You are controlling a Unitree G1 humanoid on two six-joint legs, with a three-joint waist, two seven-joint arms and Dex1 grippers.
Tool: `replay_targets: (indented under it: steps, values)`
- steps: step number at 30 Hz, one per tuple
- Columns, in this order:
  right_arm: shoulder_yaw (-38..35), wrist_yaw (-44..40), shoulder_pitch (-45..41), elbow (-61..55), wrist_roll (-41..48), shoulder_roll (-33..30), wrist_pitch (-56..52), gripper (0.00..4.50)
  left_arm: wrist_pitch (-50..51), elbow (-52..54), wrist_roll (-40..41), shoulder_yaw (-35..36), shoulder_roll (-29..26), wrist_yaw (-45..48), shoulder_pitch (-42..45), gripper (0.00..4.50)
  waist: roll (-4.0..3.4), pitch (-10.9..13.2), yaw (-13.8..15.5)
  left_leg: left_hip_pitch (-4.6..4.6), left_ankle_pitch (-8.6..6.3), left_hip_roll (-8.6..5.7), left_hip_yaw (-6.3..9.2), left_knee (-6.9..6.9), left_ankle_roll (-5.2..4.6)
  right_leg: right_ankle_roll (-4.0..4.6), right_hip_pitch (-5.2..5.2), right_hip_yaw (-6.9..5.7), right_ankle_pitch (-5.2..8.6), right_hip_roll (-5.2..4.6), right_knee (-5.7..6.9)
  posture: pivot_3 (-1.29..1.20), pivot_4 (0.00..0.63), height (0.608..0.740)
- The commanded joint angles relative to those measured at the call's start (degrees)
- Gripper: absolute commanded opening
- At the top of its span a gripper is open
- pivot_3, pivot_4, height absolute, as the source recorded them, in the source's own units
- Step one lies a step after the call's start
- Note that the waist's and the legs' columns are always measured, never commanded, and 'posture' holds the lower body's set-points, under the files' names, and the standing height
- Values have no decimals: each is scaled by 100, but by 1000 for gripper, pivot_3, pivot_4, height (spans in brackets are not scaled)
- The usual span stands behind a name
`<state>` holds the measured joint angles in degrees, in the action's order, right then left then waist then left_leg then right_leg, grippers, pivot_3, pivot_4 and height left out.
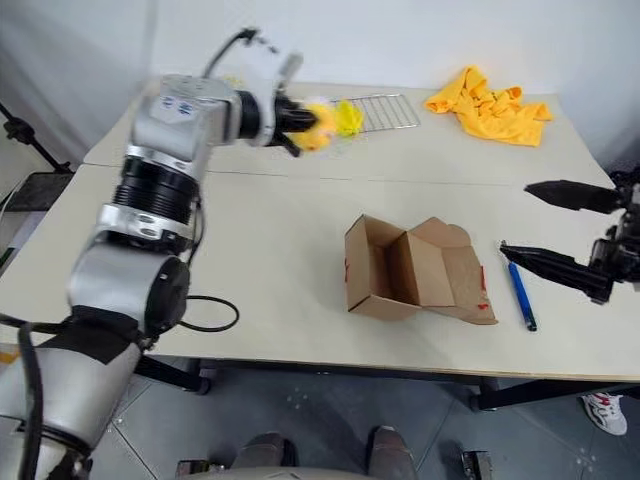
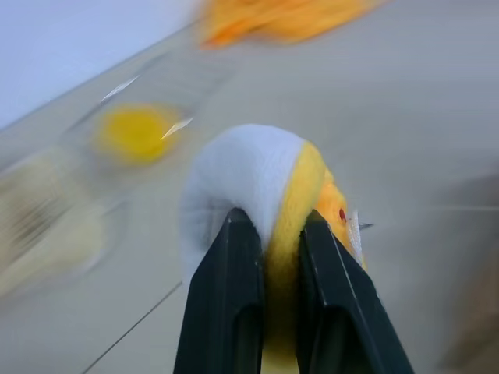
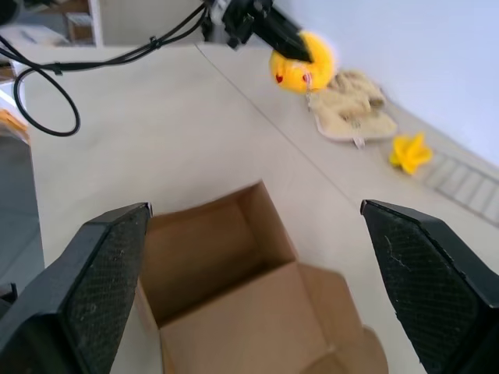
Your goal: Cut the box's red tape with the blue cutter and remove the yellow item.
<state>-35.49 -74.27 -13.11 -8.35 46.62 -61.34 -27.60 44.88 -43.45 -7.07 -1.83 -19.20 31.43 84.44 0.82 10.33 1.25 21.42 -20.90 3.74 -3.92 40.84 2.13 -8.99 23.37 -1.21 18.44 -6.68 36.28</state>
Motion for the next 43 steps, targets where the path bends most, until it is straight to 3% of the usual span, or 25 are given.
replay_targets:
  steps: [1, 6, 7, 15, 19, 23, 25, 29, 31, 34, 39, 43]
  values:
    - [151, -284, -285, 228, 43, -73, 164, 4500, 458, 238, -82, 65, -118, -519, -164, 131, 0, 0, 9, 0, 1, 0, -1, -2, 1, 0, 2, -1, 0, 0, -2, 0, 150, 740]
    - [894, -757, -1524, 1249, 275, 116, -60, 4500, 1885, 1168, -263, -95, -817, -679, -1711, 131, -5, -2, -76, -4, 1, 0, -18, 2, 2, -5, 2, -4, -3, -4, -8, 0, 150, 740]
    - [1016, -824, -1630, 1371, 155, 150, 28, 4500, 1867, 1257, -221, -90, -860, -677, -1836, 850, -1, 0, -102, -10, 1, 0, -19, -3, 2, -3, 3, -3, -4, -4, -6, 0, 150, 740]
    - [1598, -860, -2228, 1774, -338, 407, 336, 4500, 1961, 2123, 140, -37, -1248, -300, -2061, 3229, 15, 9, -122, -8, 3, 2, -17, 0, 6, -1, 7, -7, -6, -6, 2, 0, 150, 740]
    - [1695, -925, -2396, 1981, -469, 466, 456, 4500, 2407, 3538, 1013, 114, -1819, 804, -2359, 4460, 15, 9, -146, -1, 2, 2, -18, -4, 7, -1, 17, -10, -6, -5, -1, 0, 150, 740]
    - [1636, -889, -2583, 2186, -443, 536, 415, 4500, 2127, 4320, 1707, 755, -2234, 1303, -2843, 4486, 13, 10, -165, -5, 2, 3, -24, -11, 7, 0, 21, -8, -6, -7, -2, 0, 150, 740]
    - [1631, -975, -2580, 2299, -515, 489, 469, 4500, 1505, 4552, 1998, 1162, -2407, 1572, -3216, 4486, 12, 11, -165, -9, 2, 3, -24, -10, 7, 1, 20, -7, -7, -7, 2, 0, 150, 740]
    - [1597, -1118, -2345, 2525, -797, 343, 760, 4500, -64, 5380, 2894, 2106, -2082, 2252, -4353, 4486, 12, 11, -130, -10, 2, 5, -31, -5, 7, 4, 18, -3, -9, -9, 1, 0, 150, 740]
    - [1480, -1002, -2218, 2730, -917, 283, 828, 4500, 308, 5717, 3234, 2016, -2304, 2618, -5040, 4486, 12, 11, -122, -9, 0, 5, -31, -2, 7, 4, 14, -4, -9, -11, -3, 0, 150, 740]
    - [1388, -1039, -1776, 3250, -1265, 68, 1102, 4500, -79, 5871, 3511, 1917, -2558, 3236, -5856, 4486, 12, 11, -106, -10, -1, 5, -35, -8, 6, 5, 14, -2, -10, -11, -9, 0, 150, 740]
    - [1420, -1174, -1067, 4234, -2122, -328, 2602, 4500, -801, 5629, 3455, 1803, -2711, 3504, -6500, 4486, 2, 5, -110, -16, -3, 5, -40, -11, 2, 9, 11, 1, -16, -10, -15, 0, 150, 740]
    - [1275, -989, -797, 4709, -2227, -394, 2849, 4500, -1063, 5523, 3428, 1651, -2787, 3572, -6861, 4486, 0, 5, -152, -30, -3, 5, -52, -30, 1, 9, 11, 10, -16, -8, -20, 0, 150, 740]
